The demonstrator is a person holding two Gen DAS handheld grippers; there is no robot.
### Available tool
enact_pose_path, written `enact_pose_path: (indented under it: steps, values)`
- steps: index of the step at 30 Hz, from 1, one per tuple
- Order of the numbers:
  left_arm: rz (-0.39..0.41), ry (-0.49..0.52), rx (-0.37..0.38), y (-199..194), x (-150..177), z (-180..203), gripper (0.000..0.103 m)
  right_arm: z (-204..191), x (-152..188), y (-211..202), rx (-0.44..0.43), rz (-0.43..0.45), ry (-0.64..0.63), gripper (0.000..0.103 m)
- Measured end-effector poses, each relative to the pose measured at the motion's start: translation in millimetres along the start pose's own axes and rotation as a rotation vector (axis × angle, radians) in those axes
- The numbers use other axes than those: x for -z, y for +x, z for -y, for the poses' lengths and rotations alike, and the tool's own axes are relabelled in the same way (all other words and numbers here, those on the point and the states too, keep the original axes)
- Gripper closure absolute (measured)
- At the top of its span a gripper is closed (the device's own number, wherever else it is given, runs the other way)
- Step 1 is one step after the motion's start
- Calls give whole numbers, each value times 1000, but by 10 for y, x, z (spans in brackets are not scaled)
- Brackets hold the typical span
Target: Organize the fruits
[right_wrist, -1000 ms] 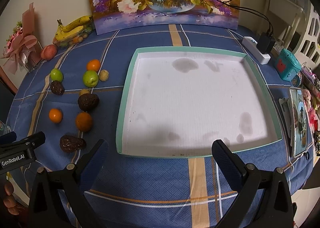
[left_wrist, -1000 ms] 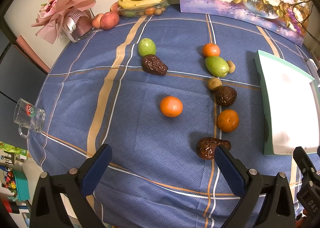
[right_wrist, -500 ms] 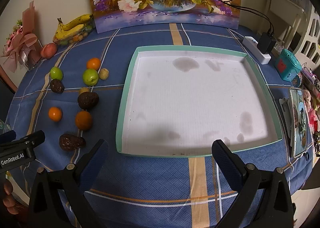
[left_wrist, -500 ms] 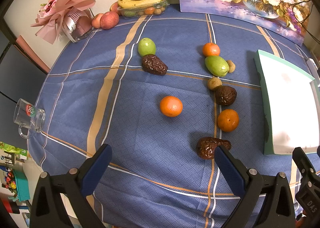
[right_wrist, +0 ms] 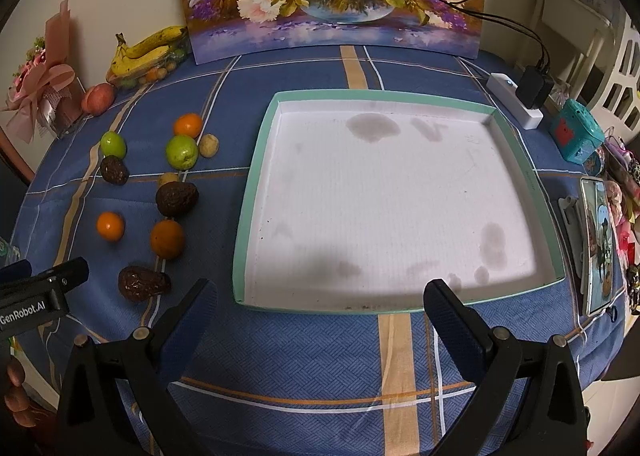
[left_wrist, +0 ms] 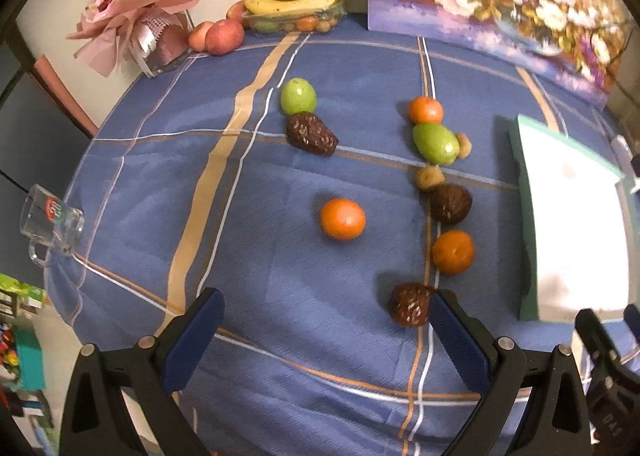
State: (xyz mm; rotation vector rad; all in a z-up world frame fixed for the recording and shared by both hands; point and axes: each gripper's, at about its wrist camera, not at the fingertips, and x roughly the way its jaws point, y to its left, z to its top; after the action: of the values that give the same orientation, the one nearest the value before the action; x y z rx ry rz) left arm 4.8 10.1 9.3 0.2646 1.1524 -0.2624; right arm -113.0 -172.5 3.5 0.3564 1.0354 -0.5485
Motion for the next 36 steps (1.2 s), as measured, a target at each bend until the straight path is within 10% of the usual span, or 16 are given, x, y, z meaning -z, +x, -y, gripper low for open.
enact_pose_path:
  steps: [15,20,29,36]
  values:
    - [123,-145,18,-42,-312,-309,0,-304,-229,-38,-148,79,-71,1]
    - [140,-241,182,-65,-397,-518,0,-347,-343,1,-191,93,-63,1]
    - [139,-182,115,30,-587,-410,0,-491,-503,66,-261,91,-62,2]
    - [92,-148,138,144,-701,-370,0,-598,-593,219,-299,40,-70,33]
